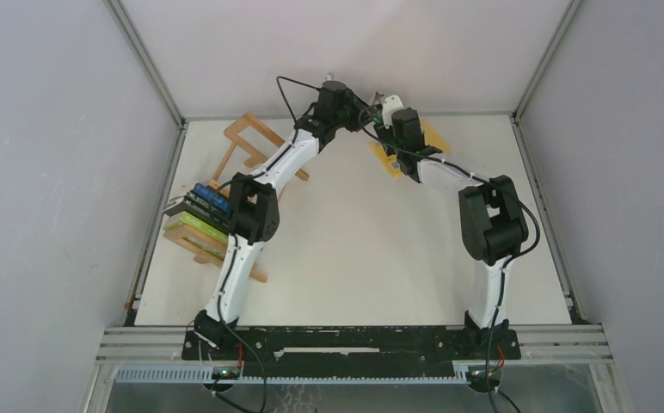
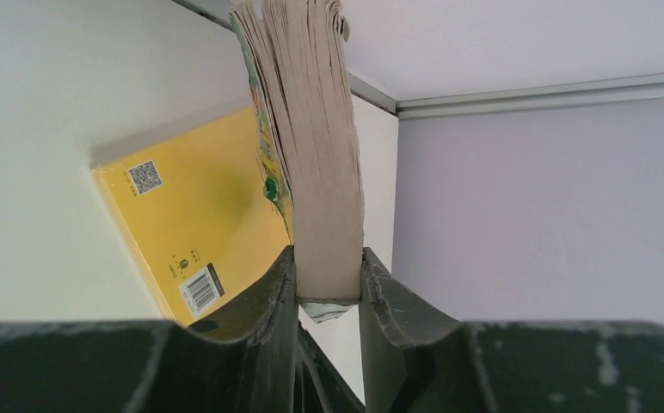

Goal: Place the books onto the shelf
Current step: Pick up the book from the center of the board.

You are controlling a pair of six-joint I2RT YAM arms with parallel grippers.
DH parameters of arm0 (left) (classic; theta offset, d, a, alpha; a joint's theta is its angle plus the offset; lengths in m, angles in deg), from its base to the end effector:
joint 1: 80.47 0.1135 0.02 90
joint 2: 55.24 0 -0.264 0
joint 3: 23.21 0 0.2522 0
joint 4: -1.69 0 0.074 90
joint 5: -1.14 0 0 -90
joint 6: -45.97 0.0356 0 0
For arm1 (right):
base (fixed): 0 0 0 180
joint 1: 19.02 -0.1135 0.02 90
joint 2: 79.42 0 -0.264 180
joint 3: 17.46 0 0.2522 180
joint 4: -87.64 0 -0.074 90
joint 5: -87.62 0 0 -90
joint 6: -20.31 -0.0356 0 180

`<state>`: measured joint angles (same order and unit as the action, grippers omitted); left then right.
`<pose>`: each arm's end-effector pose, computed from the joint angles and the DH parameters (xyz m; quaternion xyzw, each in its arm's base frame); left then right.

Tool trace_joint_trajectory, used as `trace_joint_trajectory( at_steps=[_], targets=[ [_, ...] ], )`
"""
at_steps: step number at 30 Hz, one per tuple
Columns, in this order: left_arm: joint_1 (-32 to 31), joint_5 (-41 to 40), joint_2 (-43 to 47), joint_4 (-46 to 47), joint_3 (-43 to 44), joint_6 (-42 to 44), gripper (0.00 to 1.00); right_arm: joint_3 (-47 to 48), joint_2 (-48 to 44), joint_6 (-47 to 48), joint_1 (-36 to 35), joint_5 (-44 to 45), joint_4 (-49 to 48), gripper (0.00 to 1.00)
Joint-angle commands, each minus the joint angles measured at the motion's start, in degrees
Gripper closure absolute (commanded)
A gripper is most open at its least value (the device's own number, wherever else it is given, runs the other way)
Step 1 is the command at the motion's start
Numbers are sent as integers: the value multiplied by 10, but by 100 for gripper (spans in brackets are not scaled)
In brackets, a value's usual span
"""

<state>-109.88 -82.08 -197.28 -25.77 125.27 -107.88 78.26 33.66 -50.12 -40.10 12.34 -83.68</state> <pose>0.5039 -0.2889 0.2650 -0.2116 0.7958 -0.4444 0.3527 0.4340 0.1576 0.2335 -0.2286 0.8124 -0.1017 0.5266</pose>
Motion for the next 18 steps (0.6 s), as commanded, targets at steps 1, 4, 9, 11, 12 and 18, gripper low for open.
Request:
trace_joint_trajectory(
  at_steps=[1, 4, 9, 11, 12, 18],
  targets=[
    [0, 43, 83, 50, -2, 6, 100, 41, 14, 23, 1, 10, -28, 33],
    [0, 54, 90, 41, -2, 12, 100, 54, 28, 32, 0, 11, -32, 33],
    [0, 66, 101, 26, -3, 24, 100, 68, 45, 45, 1, 15, -41, 36],
    [0, 65, 109, 21, -9, 29, 100, 68, 44, 46, 2, 22, -45, 41],
    [0, 65, 112, 20, -13, 30, 100, 68, 43, 45, 3, 25, -46, 45],
    [-6, 71, 136, 20, -34, 30, 100, 67, 31, 44, 5, 38, -46, 87]
  ],
)
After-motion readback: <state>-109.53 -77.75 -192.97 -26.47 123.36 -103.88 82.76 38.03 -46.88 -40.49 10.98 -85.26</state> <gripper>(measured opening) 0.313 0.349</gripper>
